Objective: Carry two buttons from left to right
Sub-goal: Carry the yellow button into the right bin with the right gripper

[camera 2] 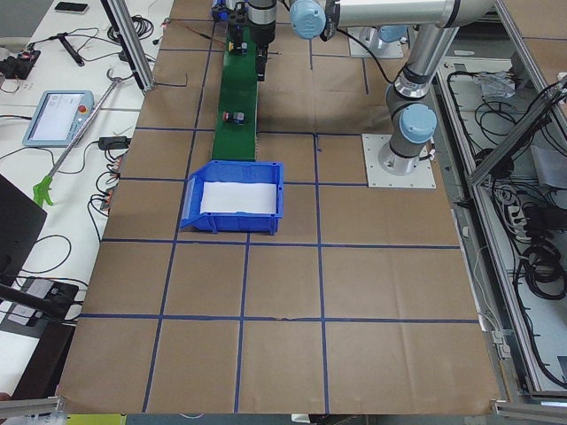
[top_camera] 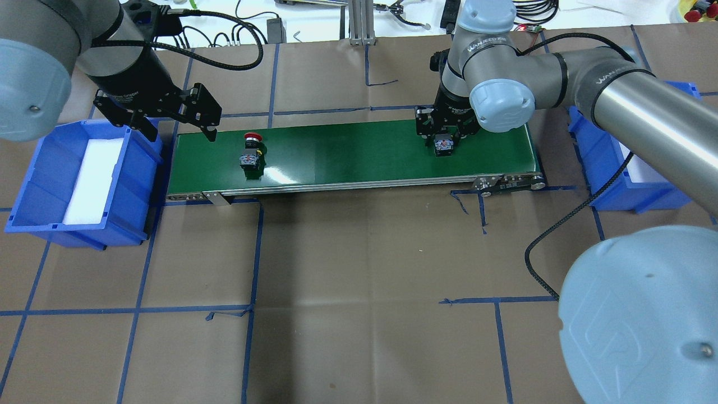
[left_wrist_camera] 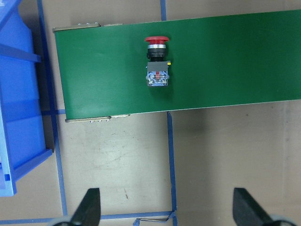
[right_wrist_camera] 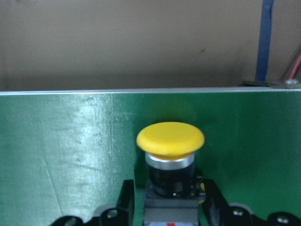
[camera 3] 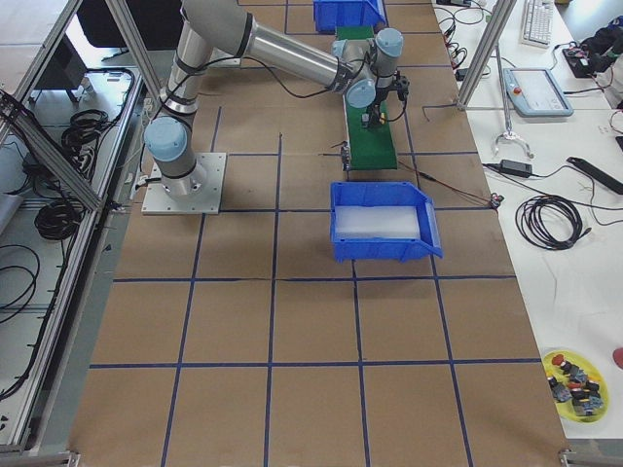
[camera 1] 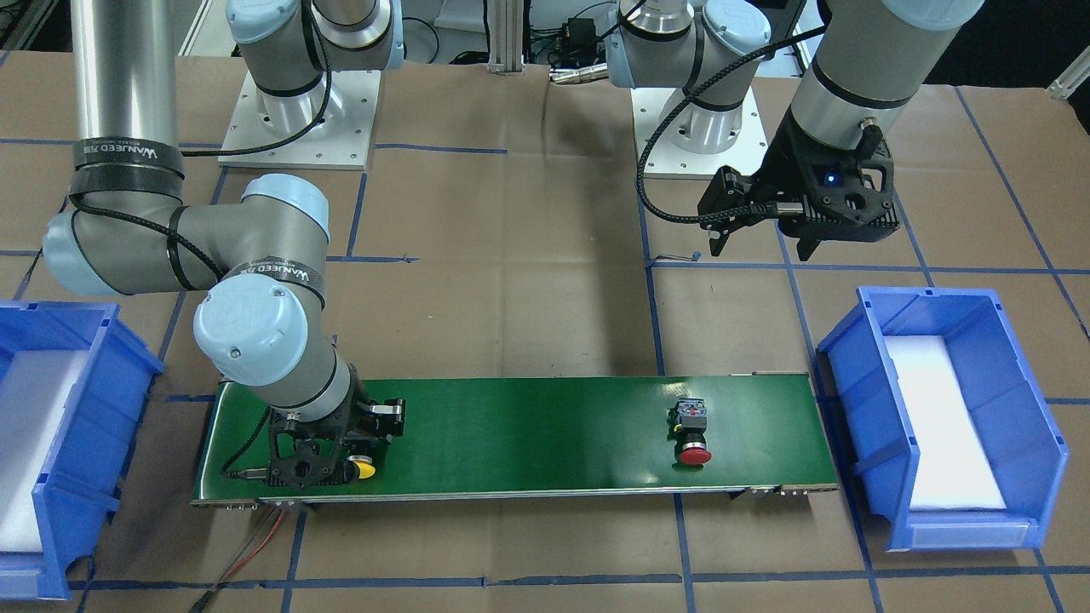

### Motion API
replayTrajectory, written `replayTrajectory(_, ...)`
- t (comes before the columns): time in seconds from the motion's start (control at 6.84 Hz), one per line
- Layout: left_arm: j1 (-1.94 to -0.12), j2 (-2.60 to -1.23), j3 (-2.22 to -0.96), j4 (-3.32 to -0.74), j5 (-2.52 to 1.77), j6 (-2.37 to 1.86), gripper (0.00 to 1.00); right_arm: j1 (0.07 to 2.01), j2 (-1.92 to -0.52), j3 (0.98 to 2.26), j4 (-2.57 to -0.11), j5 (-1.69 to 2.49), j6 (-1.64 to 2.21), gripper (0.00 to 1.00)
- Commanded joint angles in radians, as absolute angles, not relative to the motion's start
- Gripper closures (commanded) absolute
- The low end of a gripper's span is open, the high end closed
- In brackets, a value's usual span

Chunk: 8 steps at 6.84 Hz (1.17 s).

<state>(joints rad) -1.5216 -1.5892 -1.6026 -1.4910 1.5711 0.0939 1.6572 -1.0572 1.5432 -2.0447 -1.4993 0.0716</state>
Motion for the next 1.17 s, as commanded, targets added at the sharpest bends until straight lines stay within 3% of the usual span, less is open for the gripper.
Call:
replayTrajectory(0.0, -1.525, -1.589, -1.603, -1.491, 1.572, 0.094, 0.01, 1.645, -1.060, 1.537, -2.043, -1.580, 0.029, 0.78)
replayTrajectory(0.15, -1.525, -1.589, -1.603, -1.491, 1.572, 0.094, 0.01, 1.638, -1.081, 1.513, -2.036, -1.583, 0.015, 0.94)
replayTrajectory(0.44, -1.526, -1.589, -1.603, -1.491, 1.572, 0.094, 0.01, 1.547, -1.190, 1.450, -1.873, -1.586, -0.056, 0.96)
replayTrajectory(0.73, -1.526, -1.589, -1.601, -1.491, 1.572, 0.092, 0.01, 1.327, -1.314, 1.448, -1.827, -1.583, -0.260, 0.95)
replayTrajectory(1.02, -1.528, -1.589, -1.603, -1.491, 1.572, 0.094, 0.01, 1.203, -1.319, 1.474, -1.830, -1.588, -0.336, 0.95)
